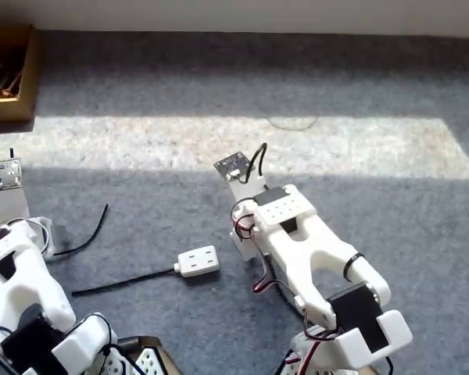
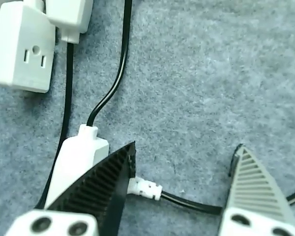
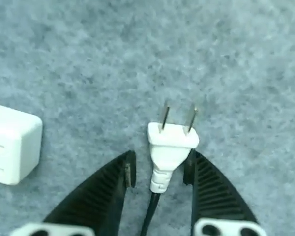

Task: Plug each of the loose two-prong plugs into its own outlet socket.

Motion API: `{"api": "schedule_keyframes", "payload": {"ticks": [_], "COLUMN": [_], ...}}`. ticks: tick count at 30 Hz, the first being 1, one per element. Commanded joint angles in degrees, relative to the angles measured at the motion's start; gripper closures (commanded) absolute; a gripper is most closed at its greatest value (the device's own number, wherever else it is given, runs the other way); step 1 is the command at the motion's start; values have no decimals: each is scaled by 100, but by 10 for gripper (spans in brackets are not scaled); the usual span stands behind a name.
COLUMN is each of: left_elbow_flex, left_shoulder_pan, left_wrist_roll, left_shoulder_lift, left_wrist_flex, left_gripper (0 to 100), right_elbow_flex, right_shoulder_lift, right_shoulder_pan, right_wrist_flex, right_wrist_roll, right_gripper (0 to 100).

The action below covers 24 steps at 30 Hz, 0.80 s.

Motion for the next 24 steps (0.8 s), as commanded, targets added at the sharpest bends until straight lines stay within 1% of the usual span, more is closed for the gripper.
{"api": "schedule_keyframes", "payload": {"ticks": [1, 6, 9, 18, 24], "left_elbow_flex": [-22, -22, -22, -22, -22], "left_shoulder_pan": [-22, -22, -22, -4, -22], "left_wrist_roll": [53, 44, 44, 35, 35], "left_shoulder_lift": [-75, -75, -75, -75, -75], "left_wrist_flex": [-53, -53, -53, -53, -44], "left_gripper": [688, 688, 688, 688, 688], "right_elbow_flex": [163, 233, 242, 743, 725], "right_shoulder_lift": [-57, -66, -66, -110, -66], "right_shoulder_pan": [154, 576, 690, 567, 532], "right_wrist_flex": [13, 31, 31, -31, -145], "right_wrist_roll": [-35, 0, 9, 9, 9], "right_gripper": [839, 839, 839, 839, 840]}}
